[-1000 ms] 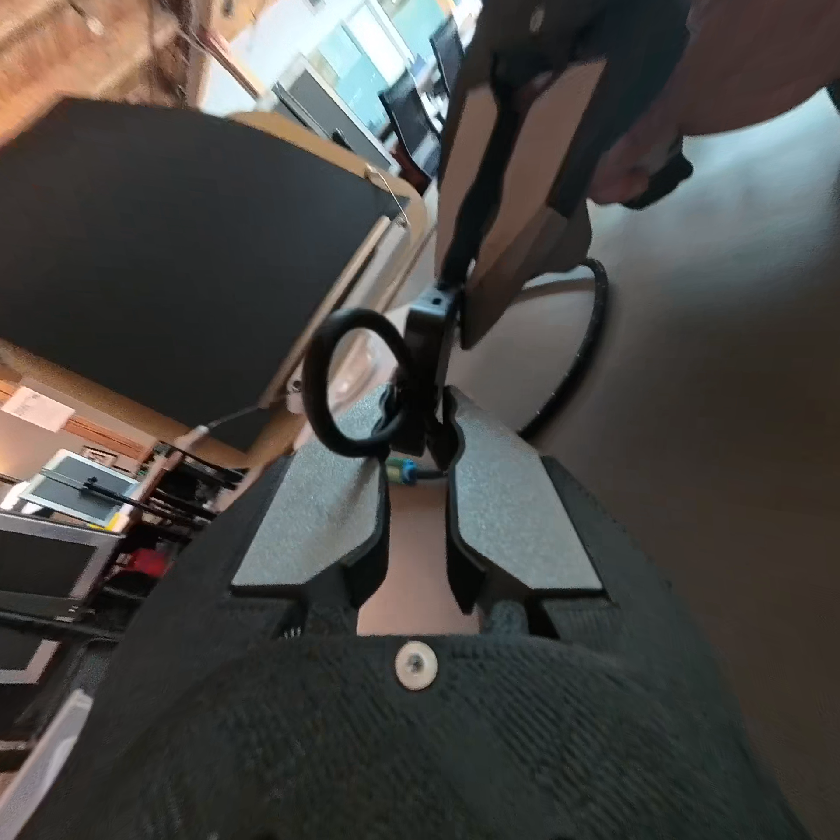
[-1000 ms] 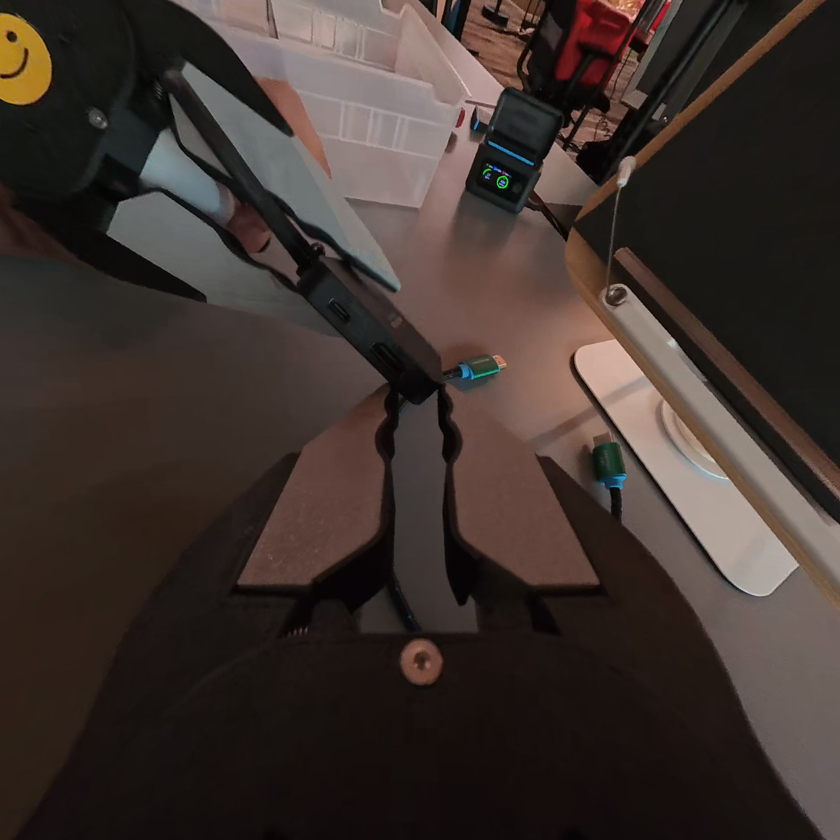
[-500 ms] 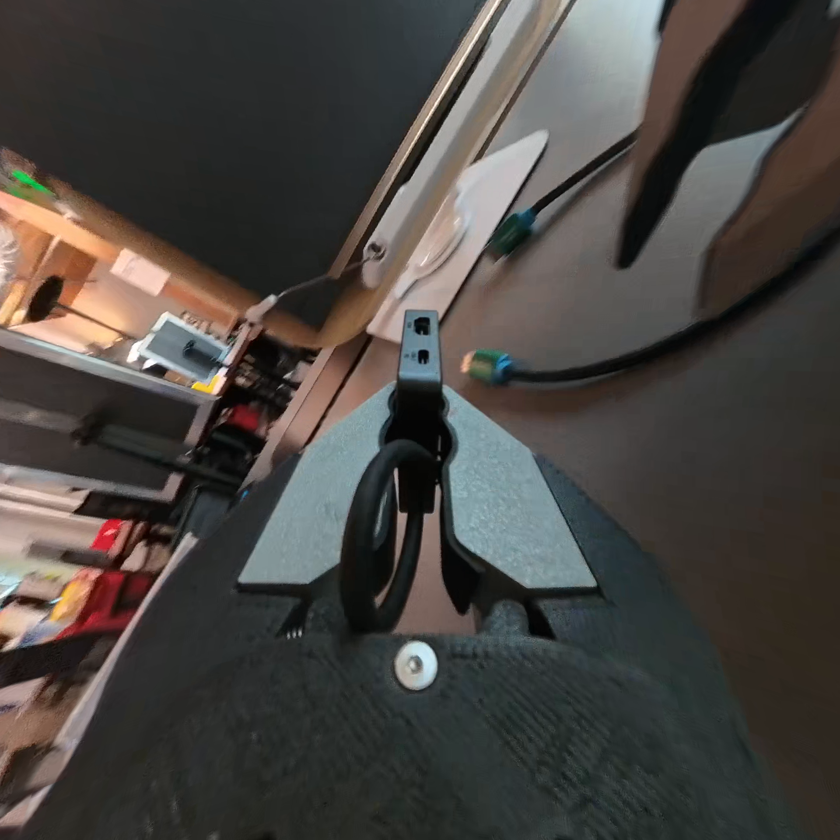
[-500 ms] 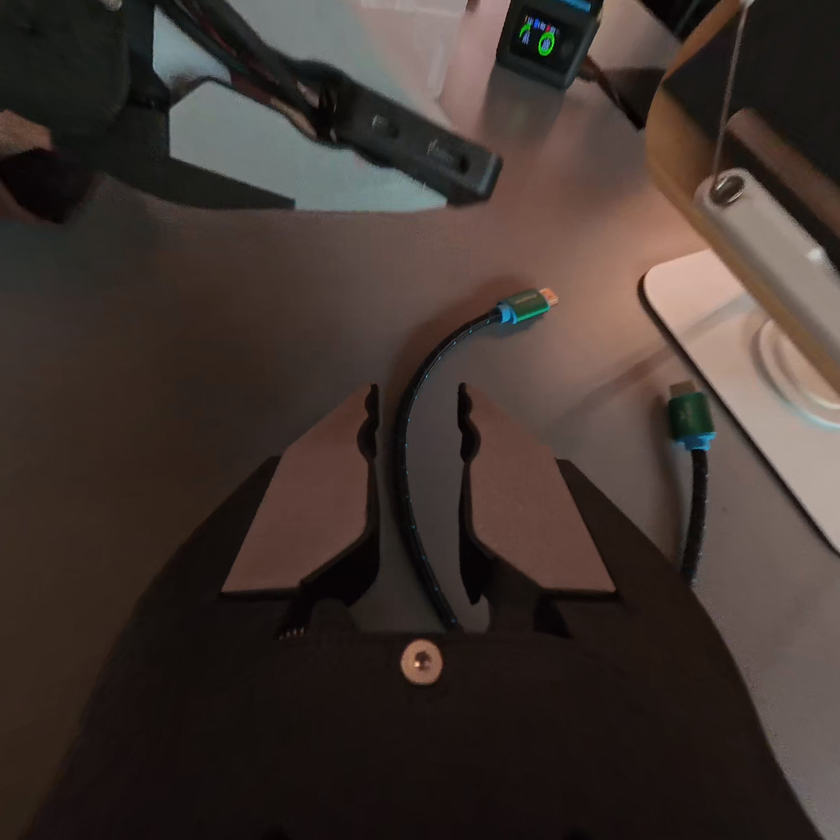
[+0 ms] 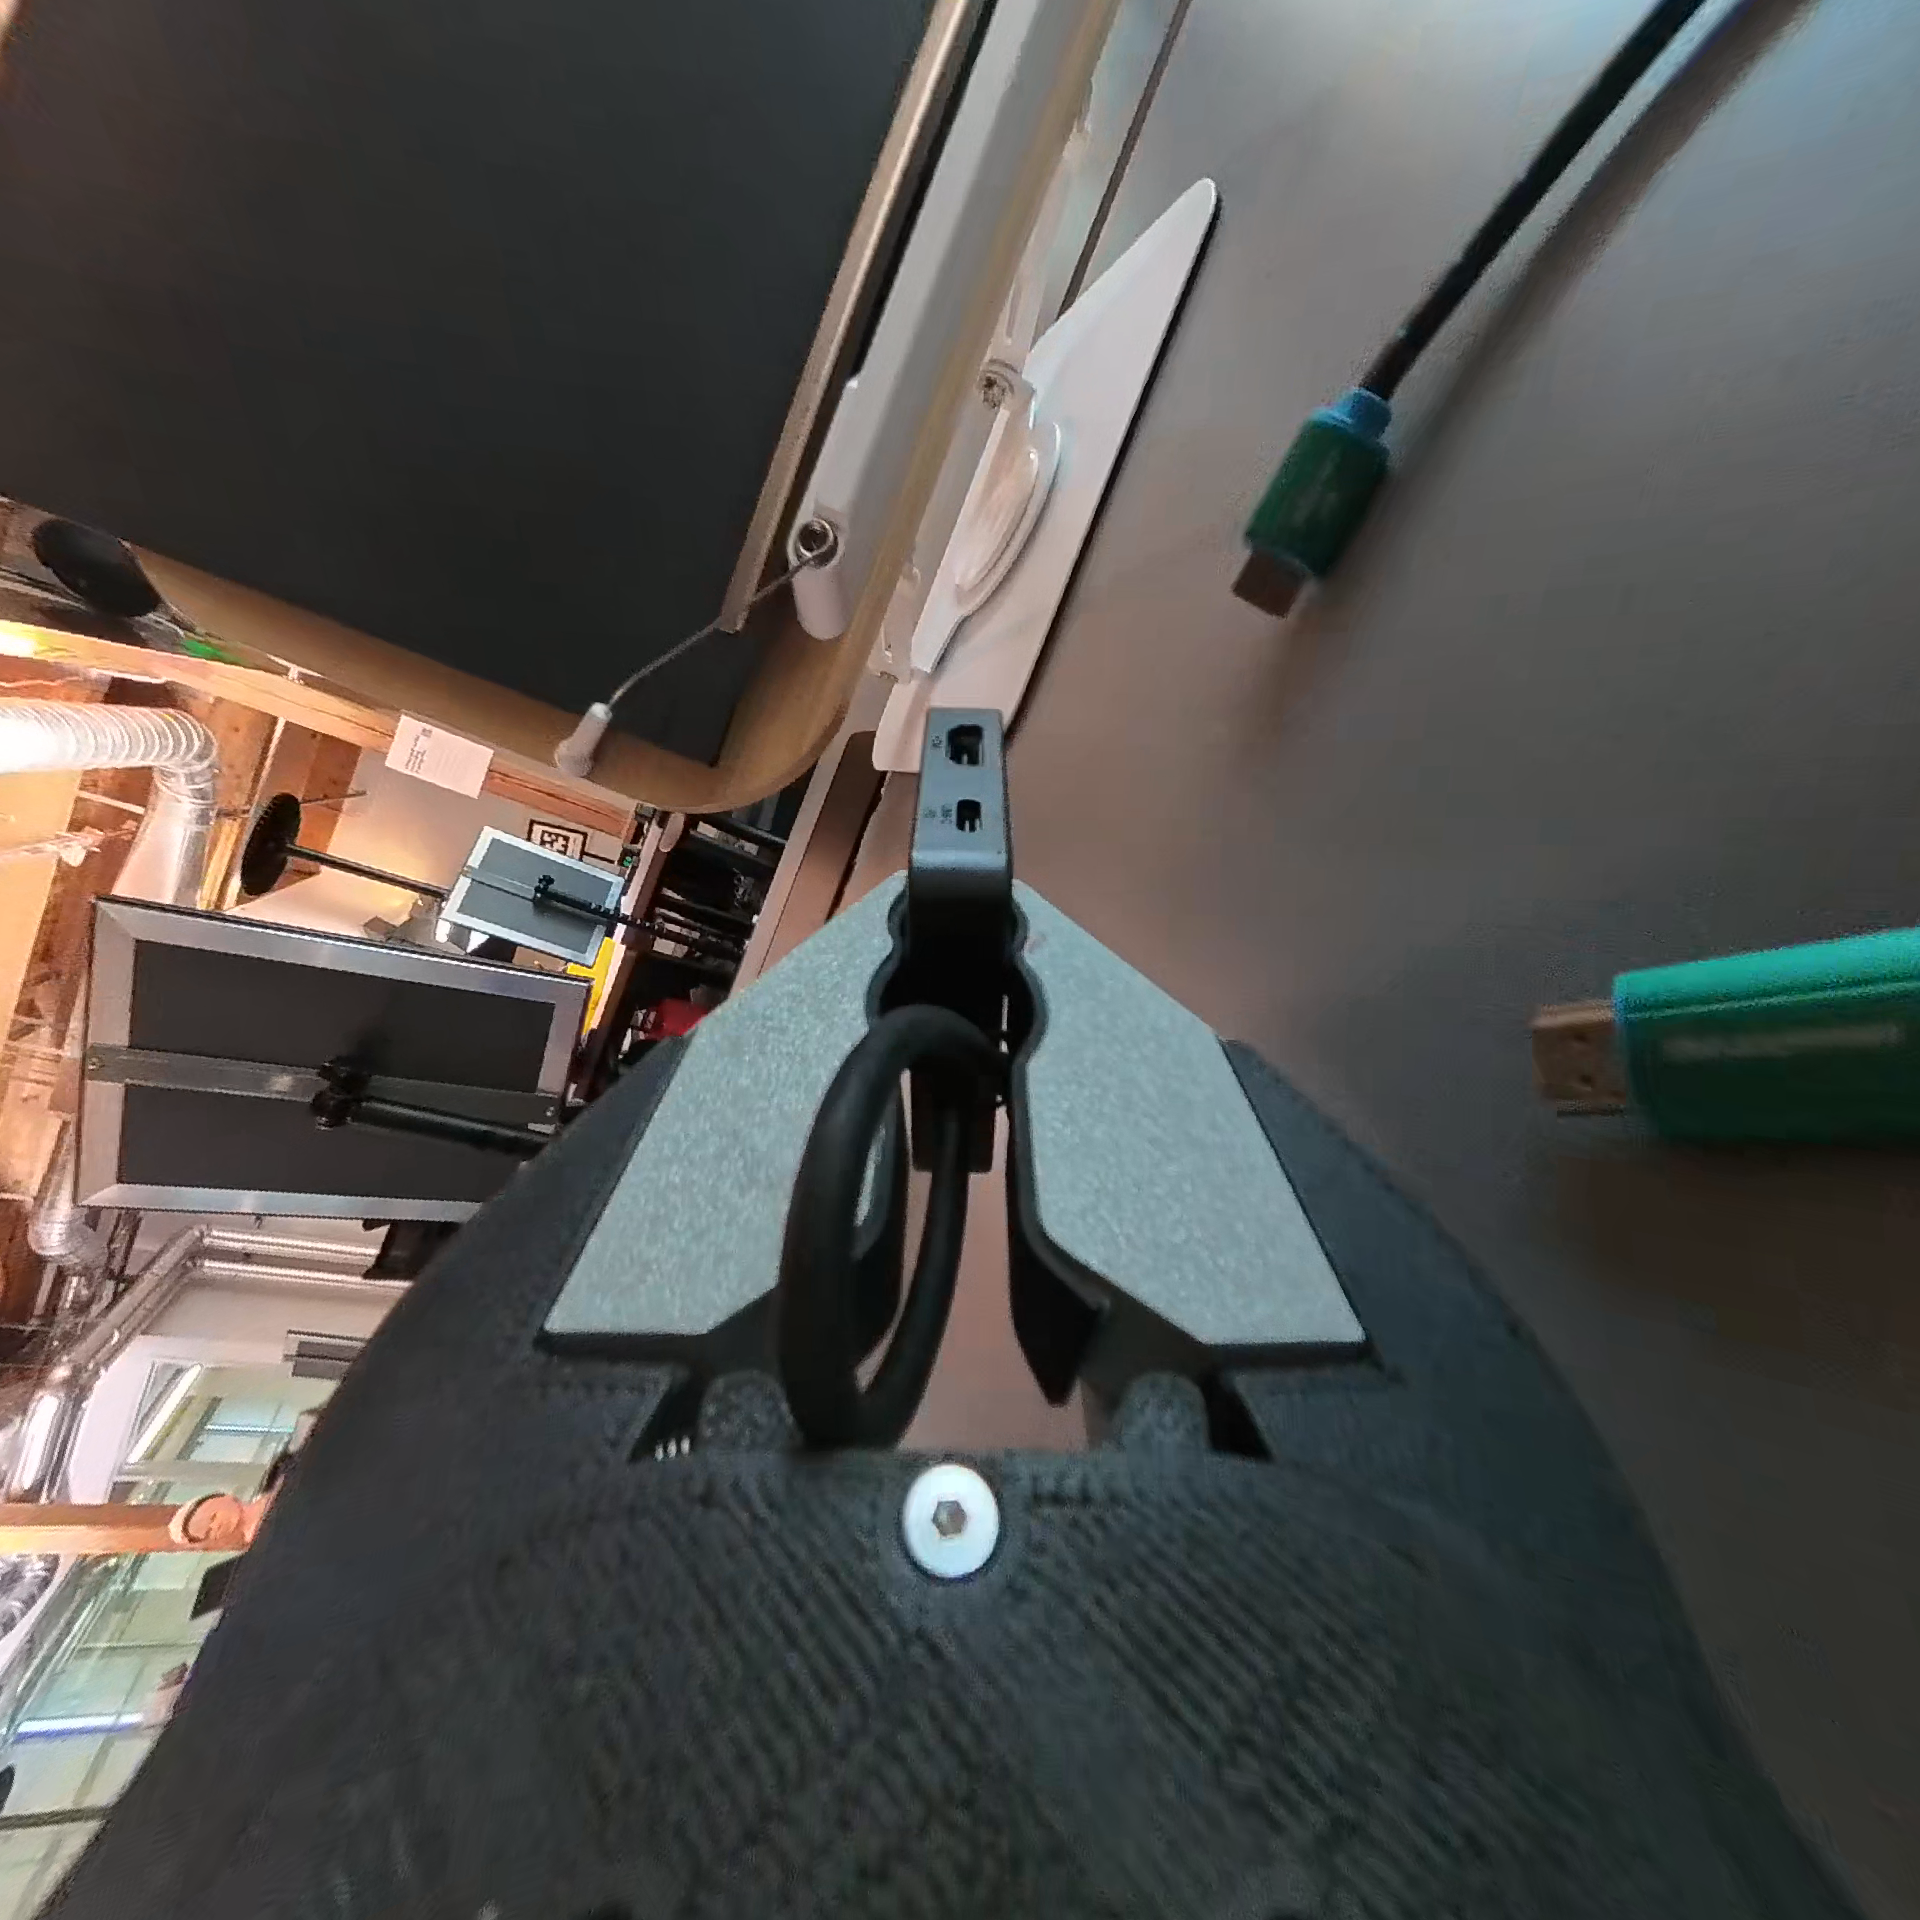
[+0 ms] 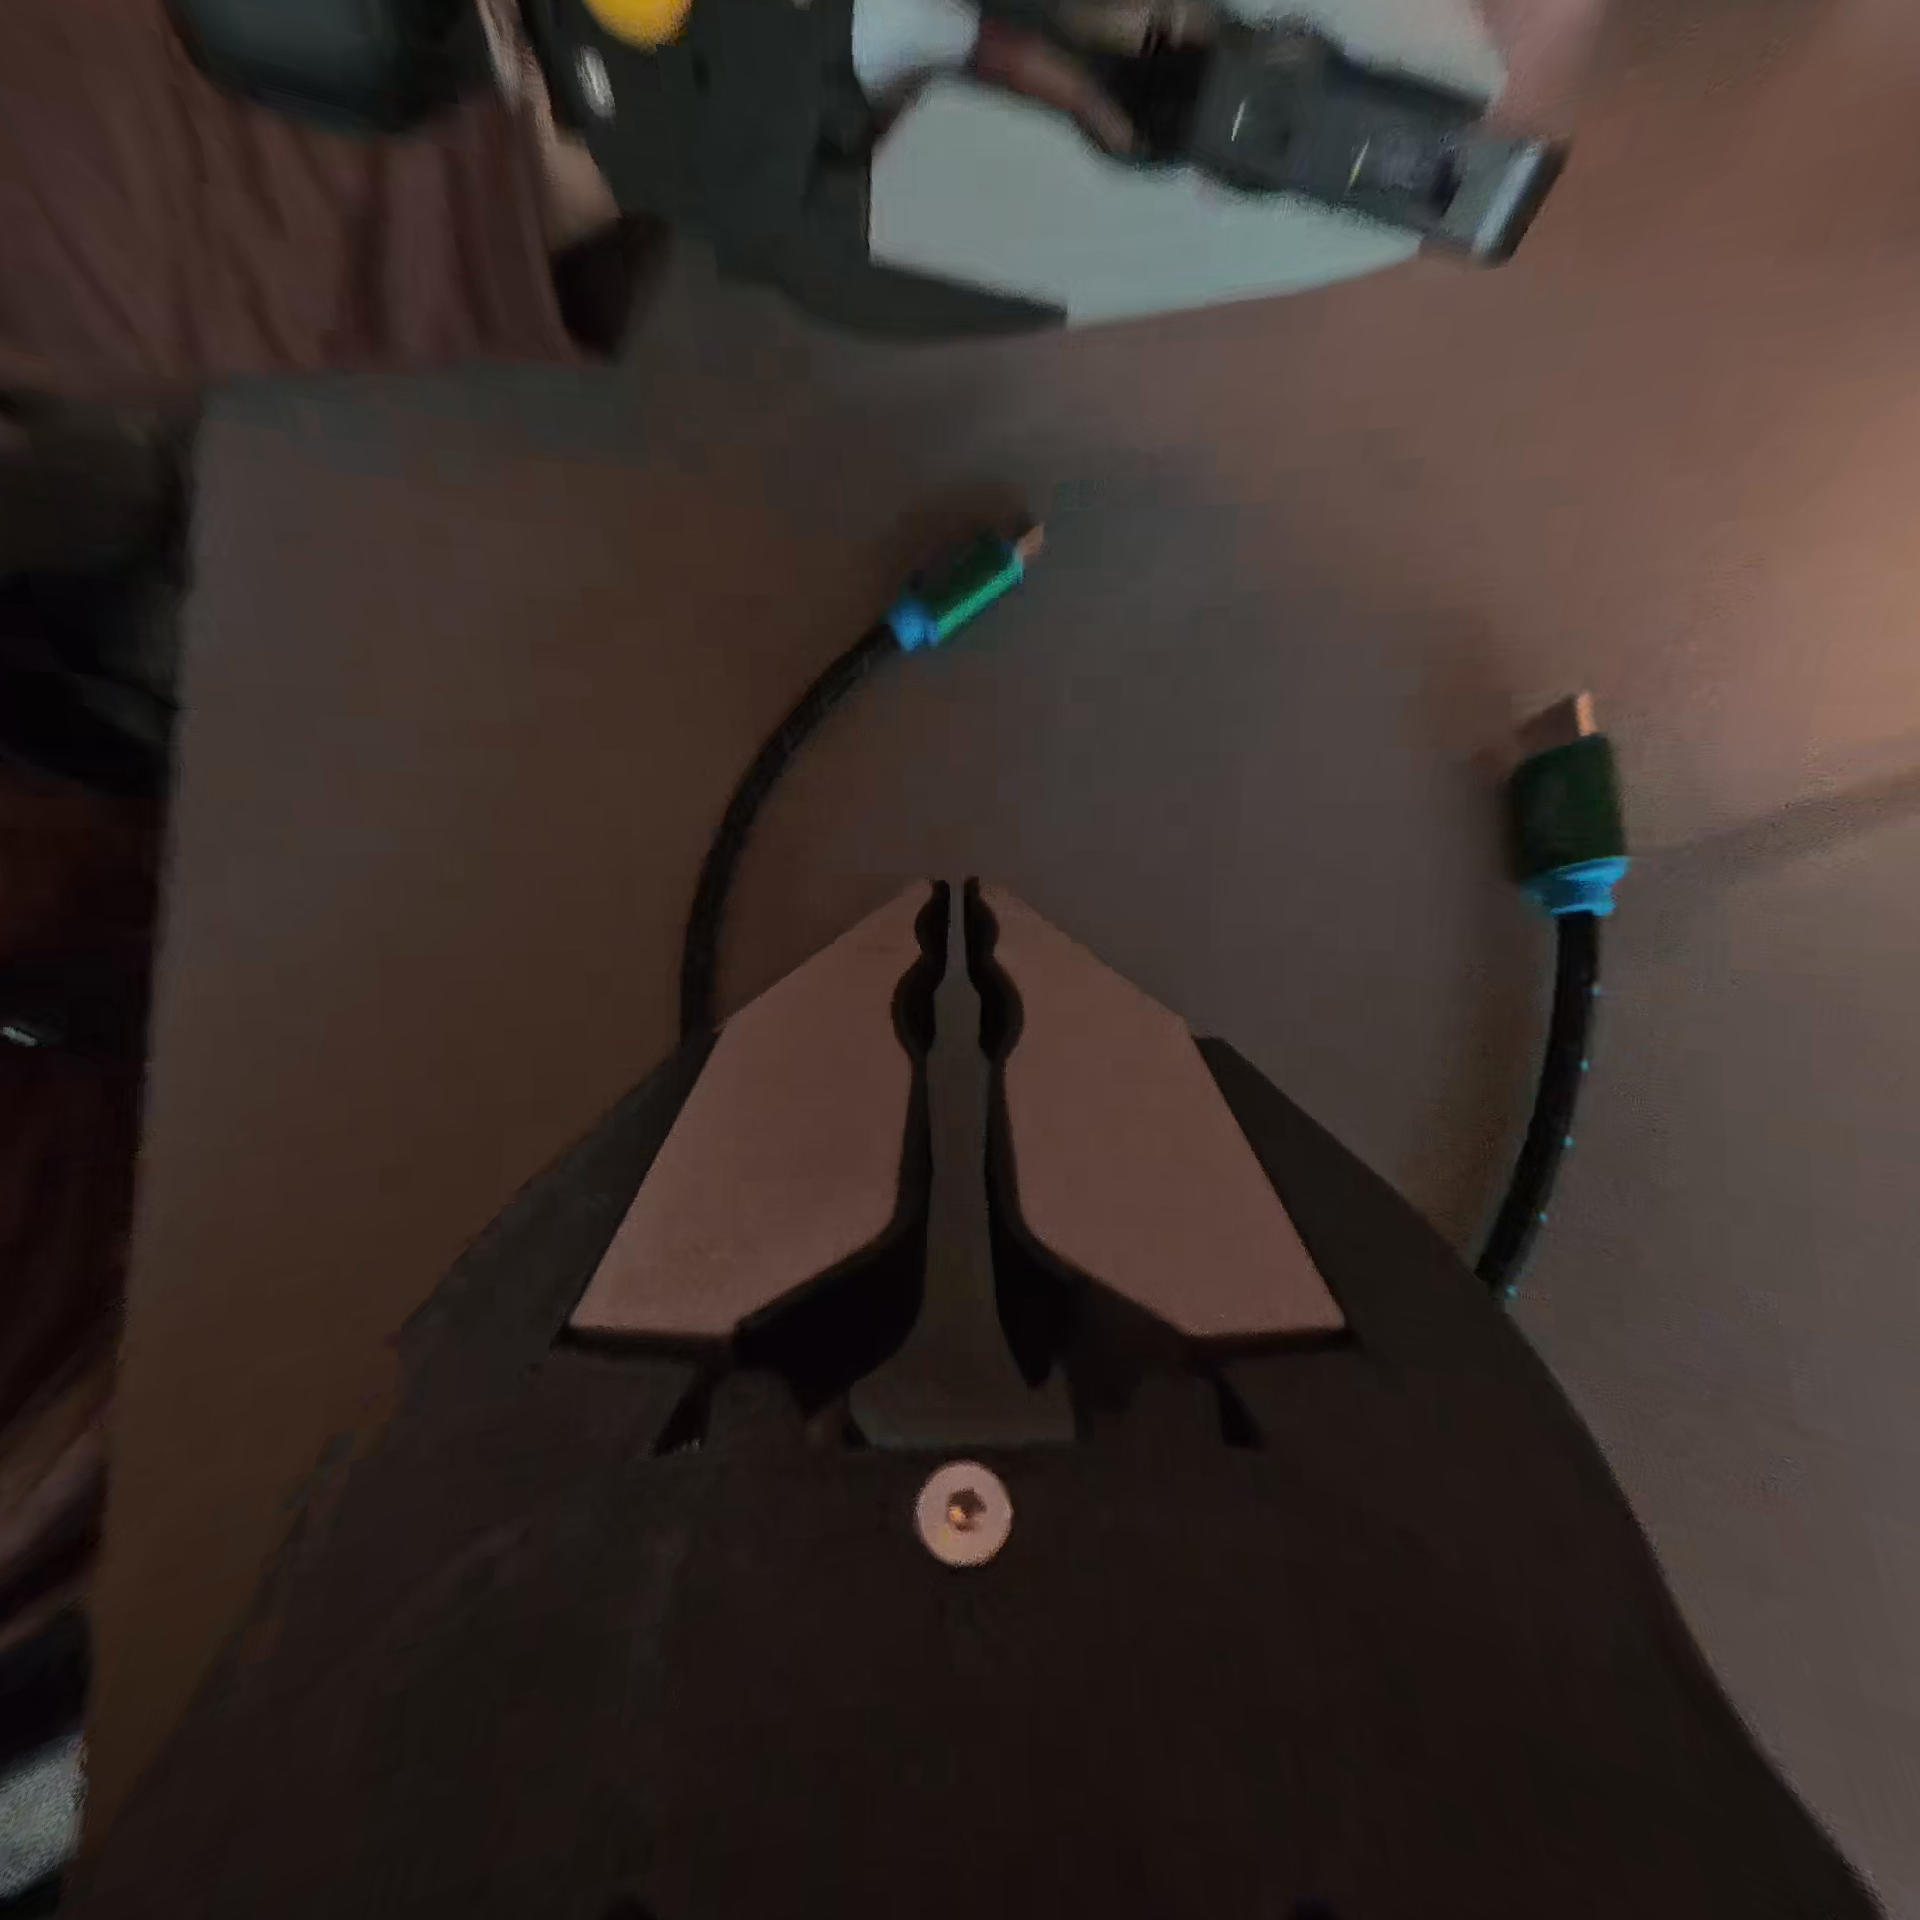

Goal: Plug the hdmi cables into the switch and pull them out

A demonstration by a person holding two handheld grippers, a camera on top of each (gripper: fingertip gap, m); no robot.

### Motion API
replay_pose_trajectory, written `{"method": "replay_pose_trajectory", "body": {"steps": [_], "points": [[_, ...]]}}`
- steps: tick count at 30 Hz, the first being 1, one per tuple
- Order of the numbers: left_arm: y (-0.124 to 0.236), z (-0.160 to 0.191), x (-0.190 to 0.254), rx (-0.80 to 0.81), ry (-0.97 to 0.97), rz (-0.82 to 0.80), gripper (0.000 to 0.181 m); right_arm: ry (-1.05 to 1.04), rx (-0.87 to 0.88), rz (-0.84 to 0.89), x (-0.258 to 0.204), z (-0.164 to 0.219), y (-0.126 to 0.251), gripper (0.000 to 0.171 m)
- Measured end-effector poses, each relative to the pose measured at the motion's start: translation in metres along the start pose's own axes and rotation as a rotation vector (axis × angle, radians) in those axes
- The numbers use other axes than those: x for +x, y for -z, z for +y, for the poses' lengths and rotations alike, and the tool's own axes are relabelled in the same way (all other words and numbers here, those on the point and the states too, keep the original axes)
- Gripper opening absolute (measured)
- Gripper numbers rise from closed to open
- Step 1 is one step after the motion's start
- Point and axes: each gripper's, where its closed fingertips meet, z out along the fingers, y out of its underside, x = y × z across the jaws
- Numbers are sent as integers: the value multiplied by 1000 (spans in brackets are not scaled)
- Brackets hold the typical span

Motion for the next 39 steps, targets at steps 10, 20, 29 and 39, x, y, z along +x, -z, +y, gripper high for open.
{"method": "replay_pose_trajectory", "body": {"steps": [10,20,29,39], "points": [[3,-11,-5,78,-31,-49,12,-216,100,22,-27,-47,-52,44],[10,-19,-8,123,-152,-114,12,-137,-7,197,-11,-32,-73,17],[12,-20,-2,155,-310,-129,12,-82,50,196,7,-30,-42,14],[15,-30,9,195,-441,-120,12,-73,122,201,11,-41,-18,13]]}}
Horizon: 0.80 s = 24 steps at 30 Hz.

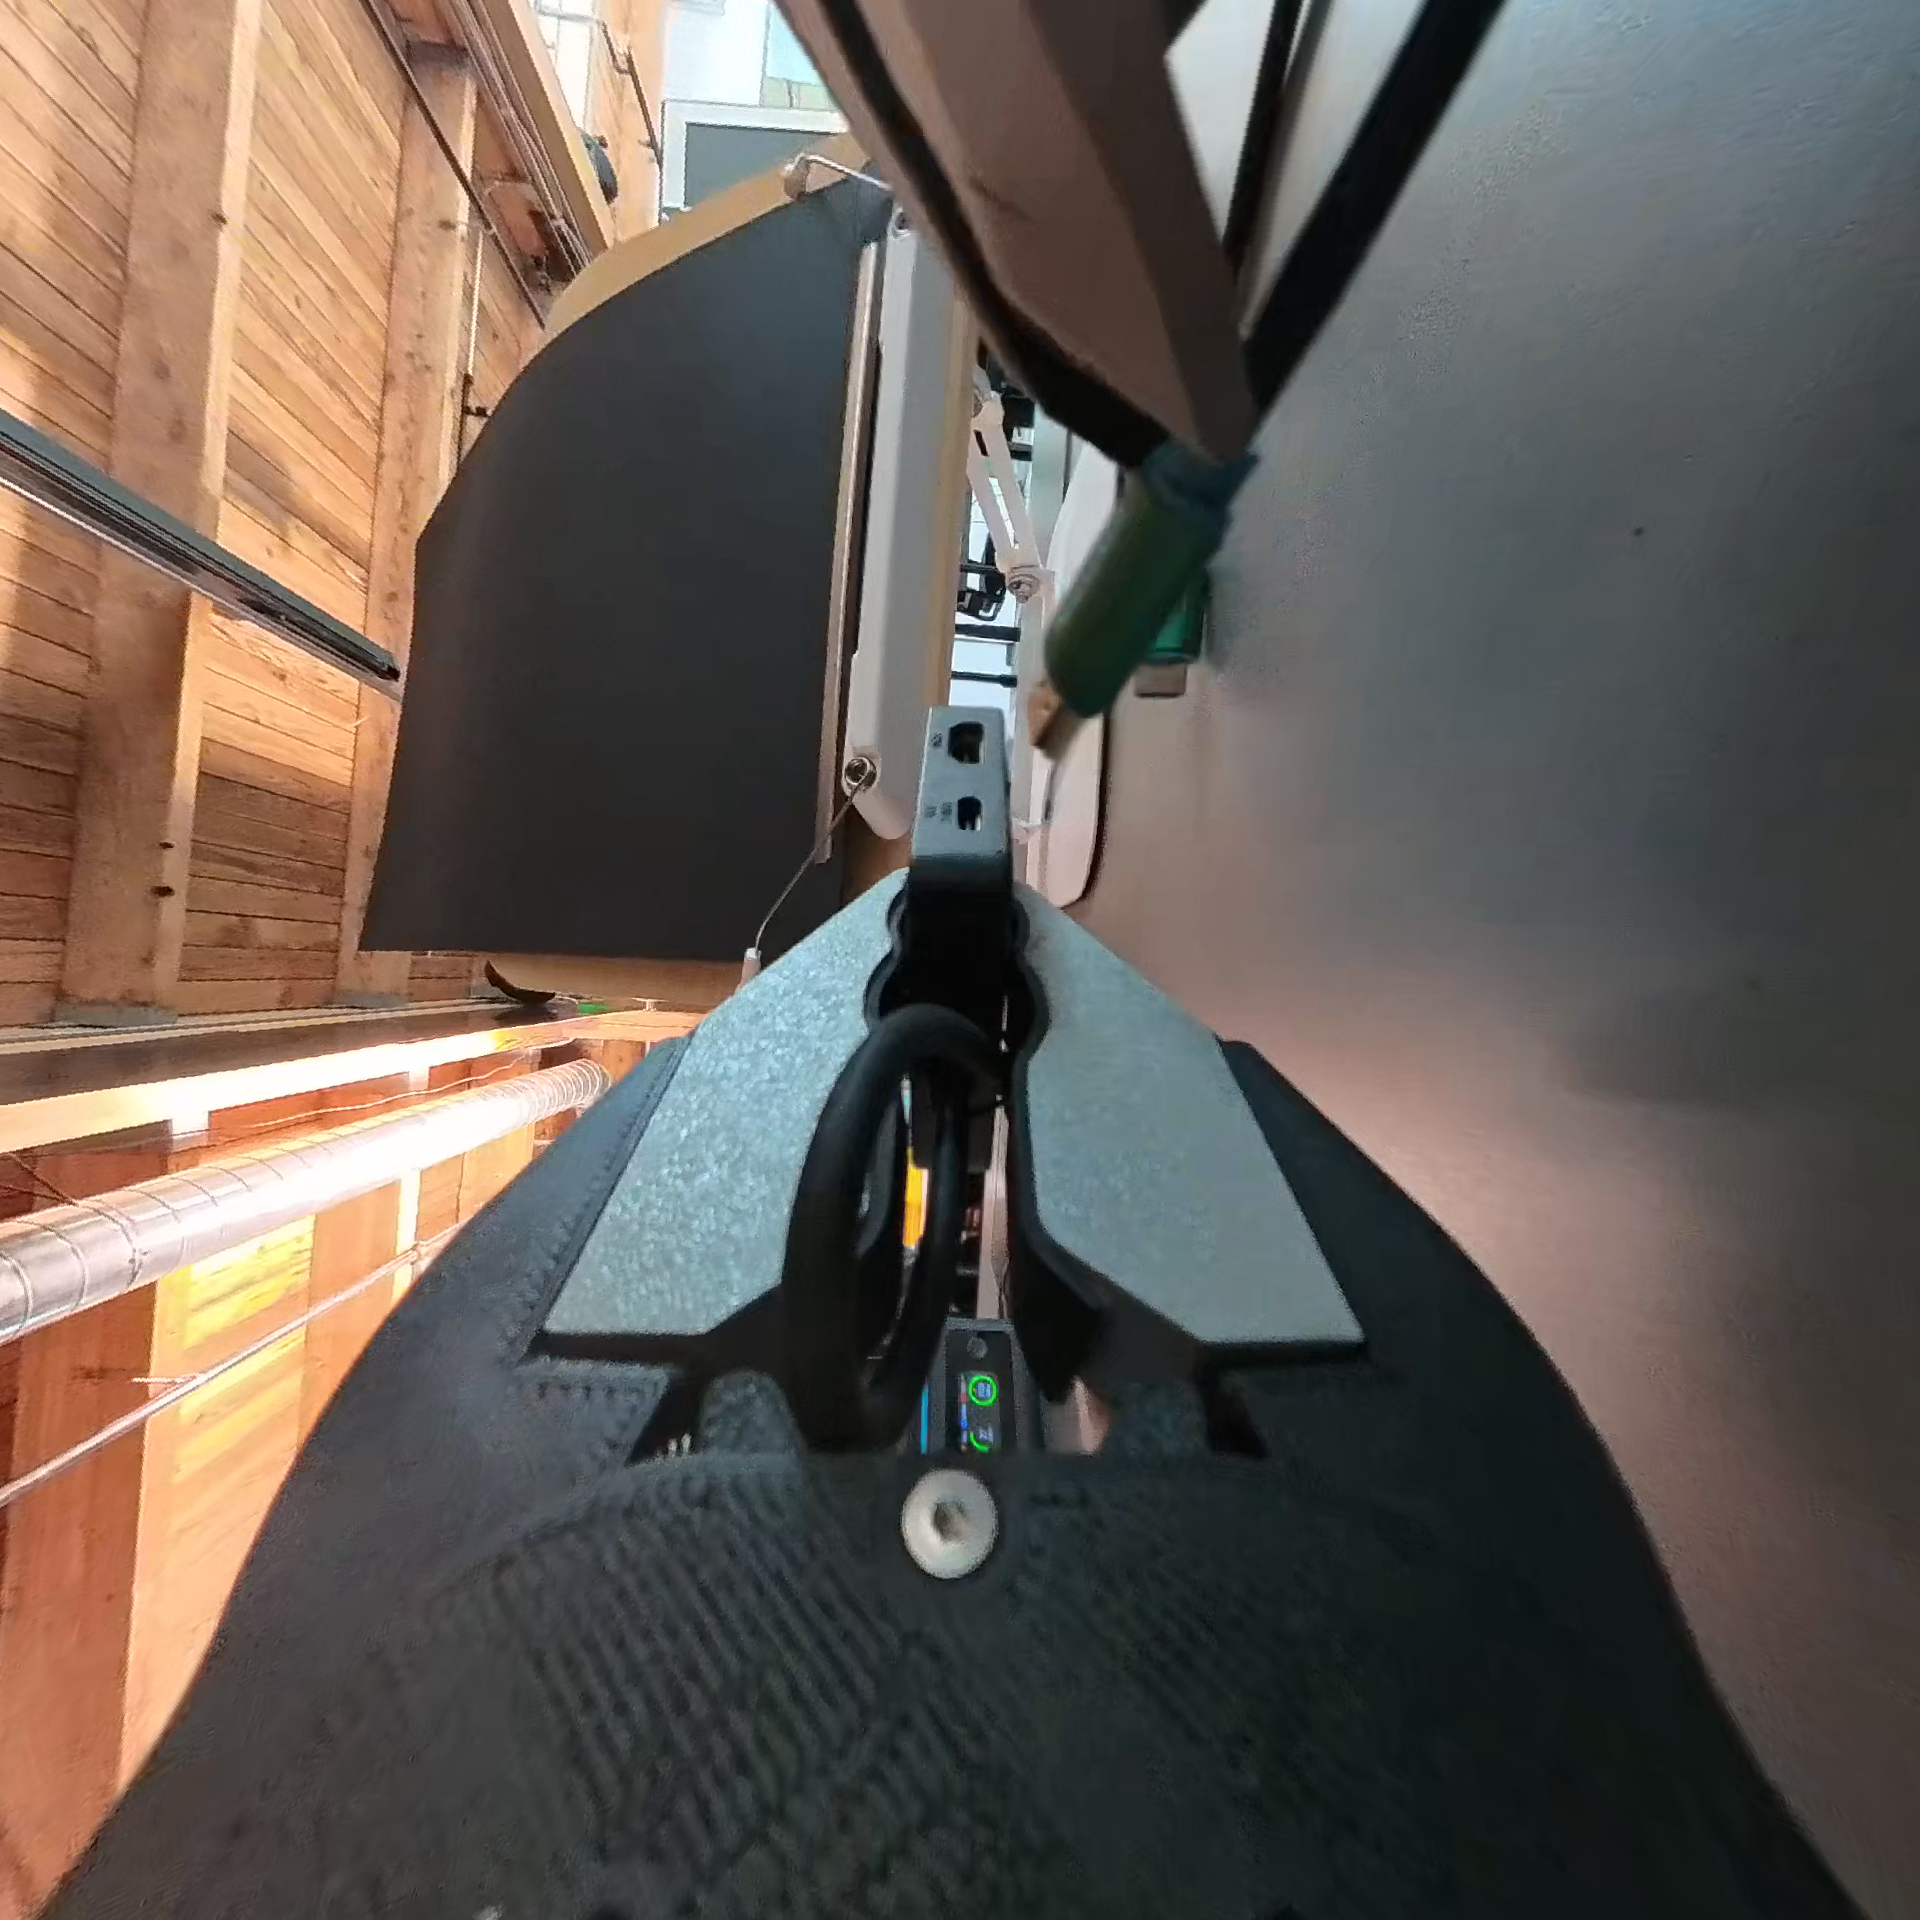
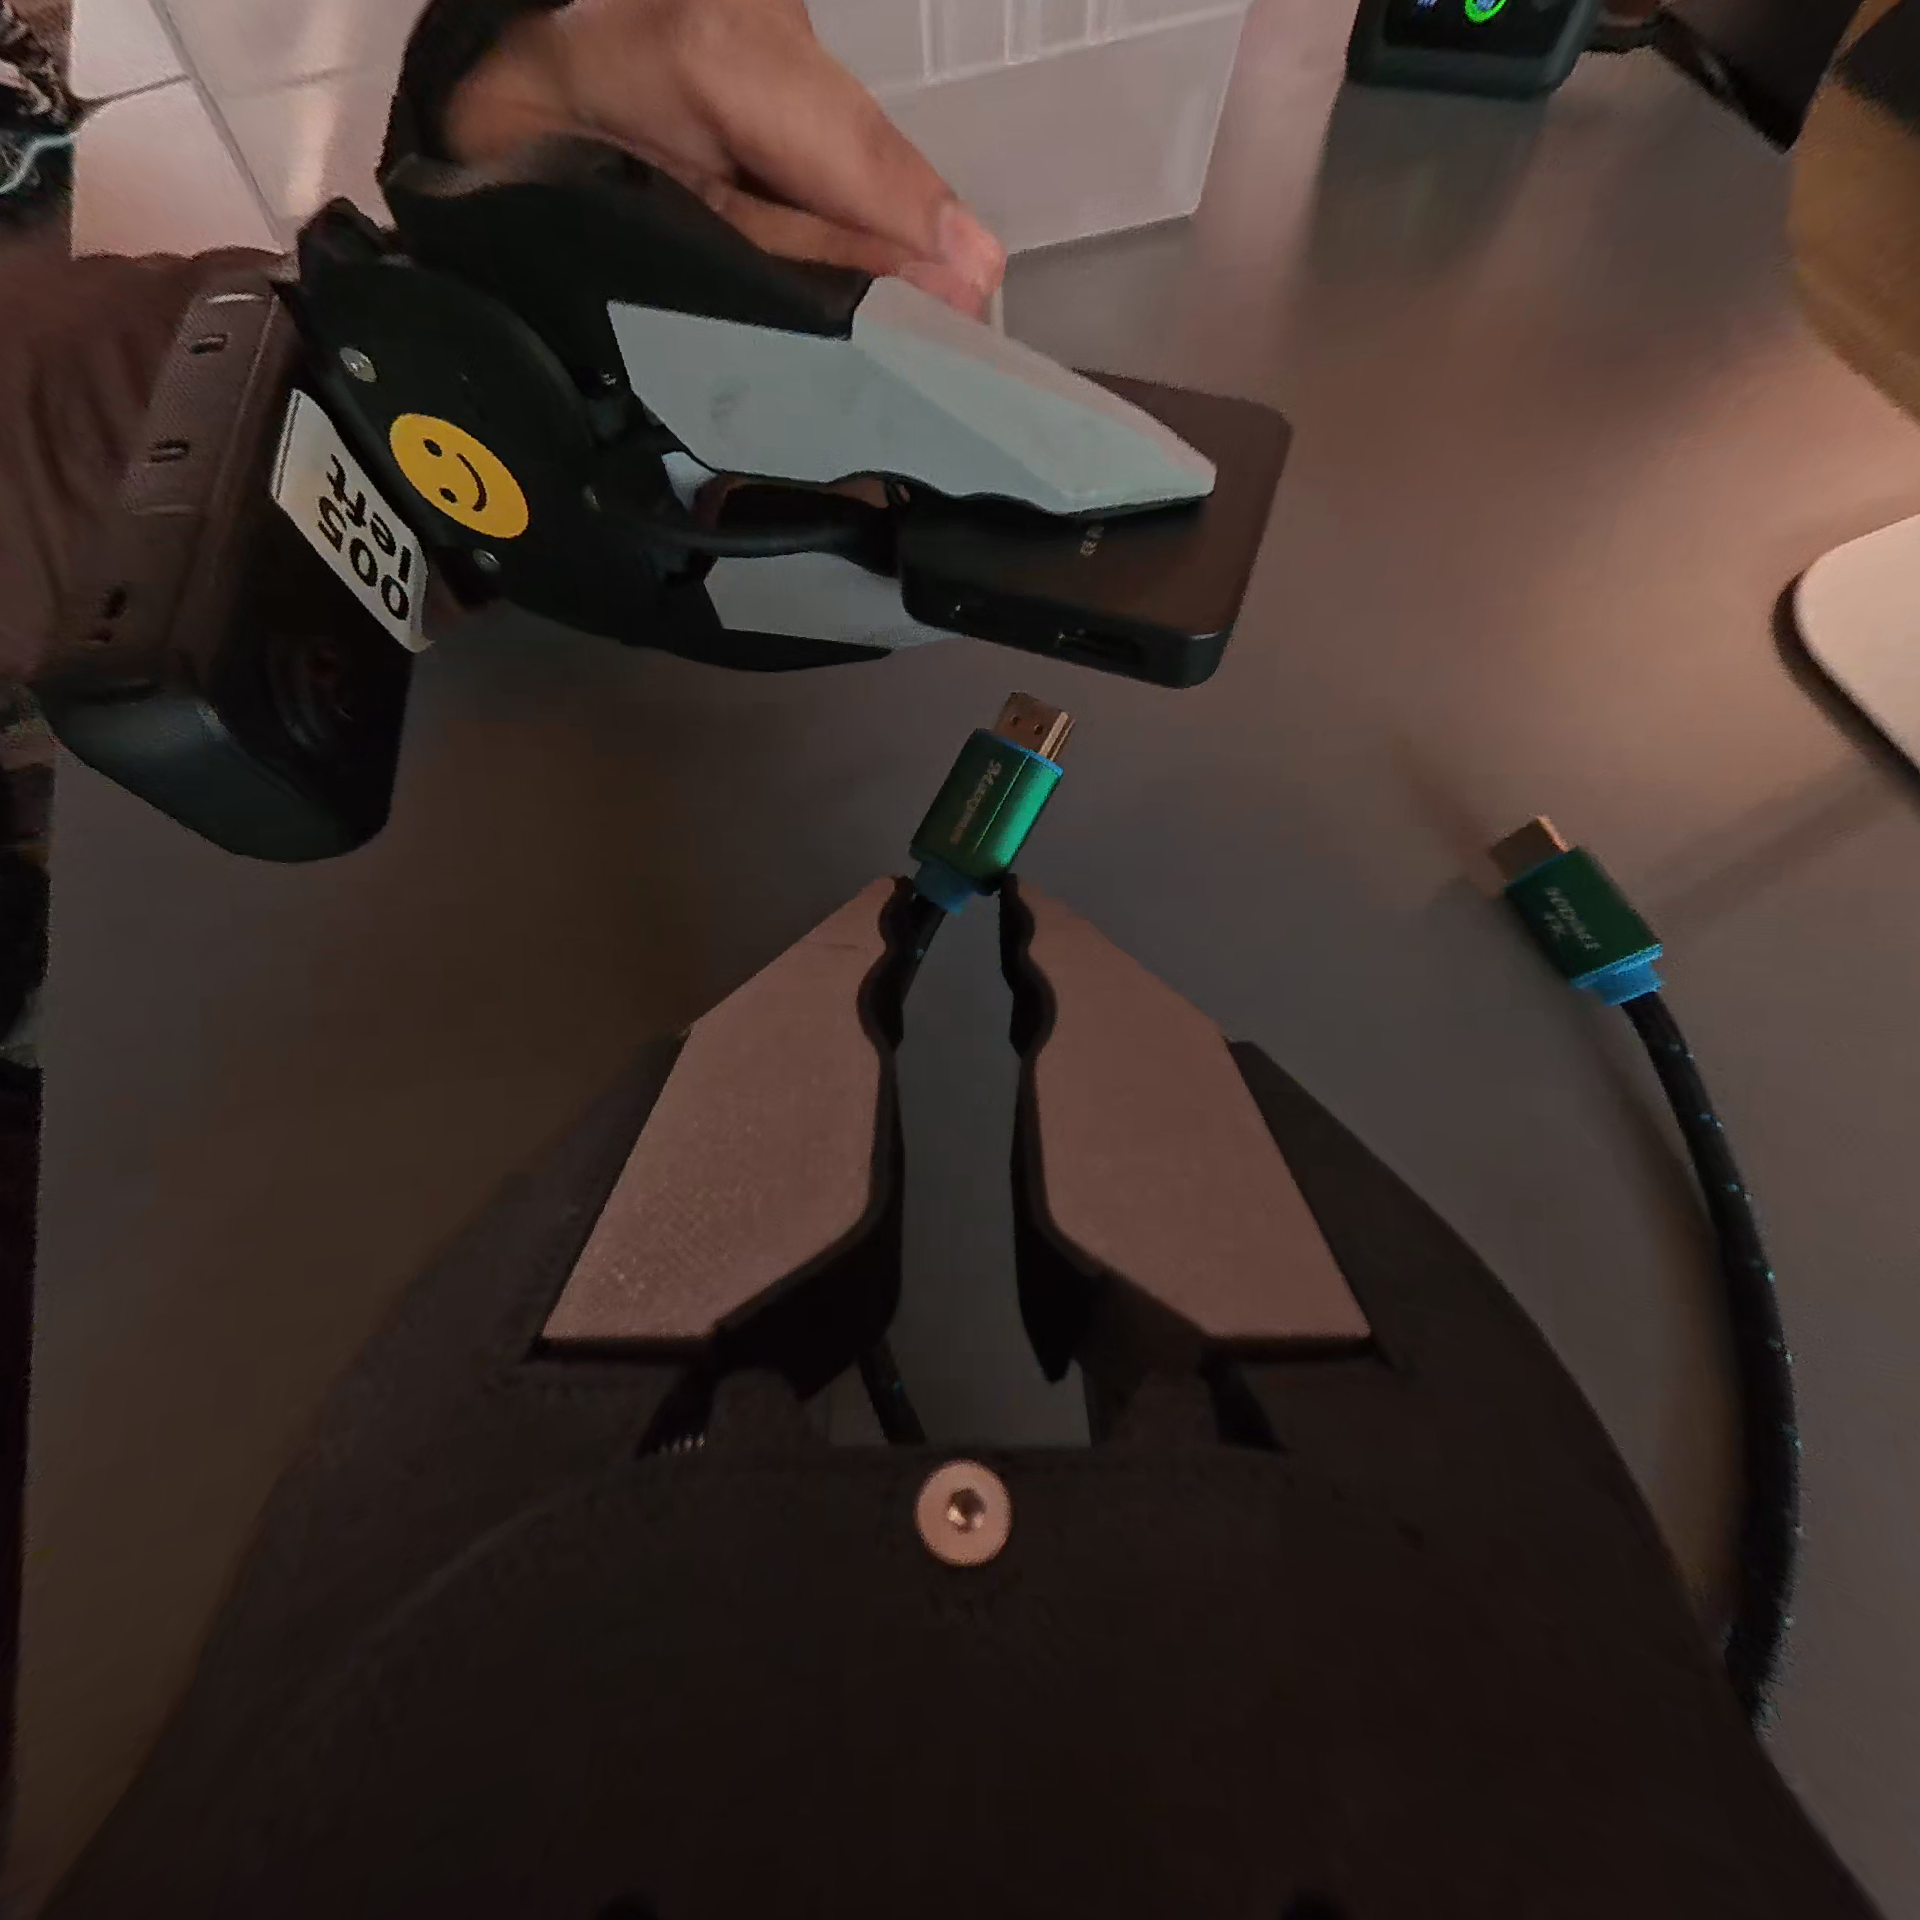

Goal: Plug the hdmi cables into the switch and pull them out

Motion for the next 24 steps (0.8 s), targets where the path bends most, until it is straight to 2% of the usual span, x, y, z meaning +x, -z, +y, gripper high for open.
{"method": "replay_pose_trajectory", "body": {"steps": [9,16,20,24], "points": [[2,-5,10,5,-57,57,12,11,-7,11,5,0,7,13],[3,-15,15,24,-157,70,12,62,-96,16,3,11,6,13],[4,-21,16,29,-241,53,12,48,-132,-22,1,17,8,13],[6,-30,8,61,-218,21,12,-64,-79,-151,-5,14,18,12]]}}
